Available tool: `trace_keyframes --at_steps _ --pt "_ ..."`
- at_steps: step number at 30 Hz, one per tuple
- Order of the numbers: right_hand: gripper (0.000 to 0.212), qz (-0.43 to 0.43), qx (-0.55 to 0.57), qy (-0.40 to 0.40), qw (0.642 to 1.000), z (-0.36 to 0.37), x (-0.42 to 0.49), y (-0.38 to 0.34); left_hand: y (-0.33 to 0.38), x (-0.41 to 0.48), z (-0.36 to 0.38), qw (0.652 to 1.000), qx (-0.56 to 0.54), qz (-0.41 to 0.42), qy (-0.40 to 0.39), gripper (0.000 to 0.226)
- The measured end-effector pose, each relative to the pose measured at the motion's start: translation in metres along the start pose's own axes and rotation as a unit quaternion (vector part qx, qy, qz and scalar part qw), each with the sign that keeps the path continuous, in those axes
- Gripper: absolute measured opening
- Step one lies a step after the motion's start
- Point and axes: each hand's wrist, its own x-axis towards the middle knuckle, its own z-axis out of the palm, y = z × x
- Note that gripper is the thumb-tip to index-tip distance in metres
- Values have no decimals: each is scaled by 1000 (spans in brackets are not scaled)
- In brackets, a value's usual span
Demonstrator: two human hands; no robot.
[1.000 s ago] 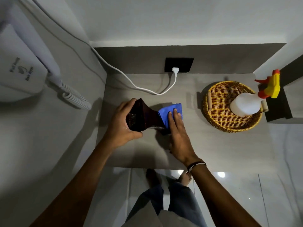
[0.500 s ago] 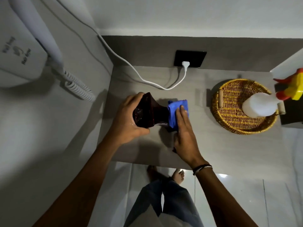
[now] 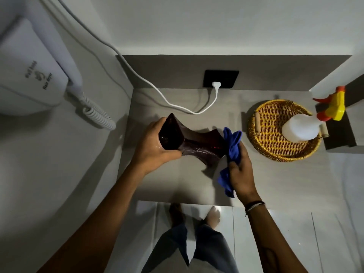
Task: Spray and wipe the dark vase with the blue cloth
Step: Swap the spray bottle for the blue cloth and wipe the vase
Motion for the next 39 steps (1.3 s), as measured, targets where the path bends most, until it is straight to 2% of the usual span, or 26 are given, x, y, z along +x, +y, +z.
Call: trace_keyframes --at_steps 2,4,5,8,9,12,14,17,20,23,26,29,30,32,34,36,39 --pt "69 93 154 -1 984 -1 3 -3 6 0 1 999 -13 -31 8 78" --pt "65 146 239 -8 960 1 5 -11 13 -2 2 999 21 -46 5 90" --pt "64 157 252 -8 955 1 7 -14 16 -2 1 997 54 -48 -4 98" --pt "61 173 259 -15 950 1 19 -21 25 -2 -3 986 156 -21 -54 92" --pt "60 175 258 -22 950 1 23 -22 27 -1 -6 981 172 -18 -83 97" --pt "57 183 254 -40 949 -2 35 -24 28 -1 -13 966 199 -22 -165 135" --pt "57 179 232 -49 955 -1 41 -27 28 -2 -14 958 245 2 -149 144" --pt "57 161 192 -51 967 3 43 -28 23 -6 -9 930 344 122 -40 125" --pt "56 137 170 -46 975 8 40 -28 23 -8 -3 925 329 189 -3 114" --pt "60 91 133 -34 986 11 35 -30 22 -6 0 914 340 222 8 113" --pt "71 5 48 15 999 15 19 -34 20 -4 0 914 330 234 11 108" --pt "78 -99 -19 41 994 24 -10 -41 17 -3 0 924 314 218 11 103" --pt "79 -145 -37 19 989 30 -23 -45 19 -3 1 928 302 217 16 101" --pt "84 -227 -78 -74 968 50 -48 -50 22 -2 5 929 271 250 33 90" --pt "95 -272 -145 -136 942 61 -61 -41 23 -2 8 925 257 277 30 83" --pt "102 -274 -216 -116 930 52 -54 -23 22 -3 6 931 269 244 17 86" --pt "98 -171 -291 -95 936 23 -33 -9 23 -5 3 940 285 187 11 99"
